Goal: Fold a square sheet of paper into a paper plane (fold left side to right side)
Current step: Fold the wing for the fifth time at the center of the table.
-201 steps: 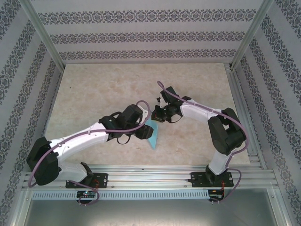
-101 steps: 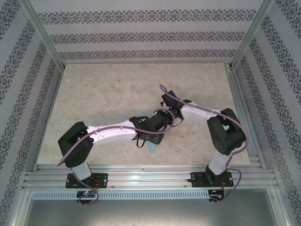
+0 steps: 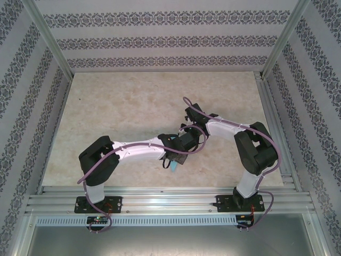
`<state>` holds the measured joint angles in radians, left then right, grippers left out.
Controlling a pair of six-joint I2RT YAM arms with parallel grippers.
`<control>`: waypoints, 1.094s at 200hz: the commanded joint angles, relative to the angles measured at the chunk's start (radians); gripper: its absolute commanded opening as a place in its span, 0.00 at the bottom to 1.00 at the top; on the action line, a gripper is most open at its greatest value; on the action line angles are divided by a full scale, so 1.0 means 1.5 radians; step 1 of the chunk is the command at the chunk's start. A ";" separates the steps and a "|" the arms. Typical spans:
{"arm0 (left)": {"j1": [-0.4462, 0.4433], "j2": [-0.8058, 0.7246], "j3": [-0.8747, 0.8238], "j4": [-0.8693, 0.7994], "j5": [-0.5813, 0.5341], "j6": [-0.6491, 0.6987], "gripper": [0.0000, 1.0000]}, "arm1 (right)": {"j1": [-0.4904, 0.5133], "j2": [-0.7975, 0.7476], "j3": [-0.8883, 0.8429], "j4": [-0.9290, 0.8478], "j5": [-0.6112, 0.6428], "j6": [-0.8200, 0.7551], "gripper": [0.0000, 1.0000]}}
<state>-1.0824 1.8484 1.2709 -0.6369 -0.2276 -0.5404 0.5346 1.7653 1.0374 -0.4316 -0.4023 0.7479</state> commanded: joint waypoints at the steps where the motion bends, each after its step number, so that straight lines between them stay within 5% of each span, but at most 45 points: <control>1: -0.004 0.019 -0.008 -0.022 -0.007 -0.003 0.36 | 0.012 -0.002 0.001 0.020 -0.025 0.013 0.00; 52: 0.002 -0.004 -0.040 0.027 0.040 0.011 0.17 | 0.008 0.001 0.008 0.016 -0.030 0.004 0.00; 100: 0.016 -0.032 -0.067 0.068 0.095 0.028 0.13 | 0.003 0.005 0.011 0.015 -0.038 -0.010 0.04; 219: 0.153 -0.166 -0.253 0.282 0.334 -0.002 0.07 | -0.107 -0.196 -0.132 0.083 -0.069 -0.028 0.47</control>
<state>-0.9062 1.6257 0.9577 -0.2825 0.1722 -0.5068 0.4141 1.5364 0.9180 -0.3794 -0.4553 0.7078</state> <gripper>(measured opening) 0.071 0.438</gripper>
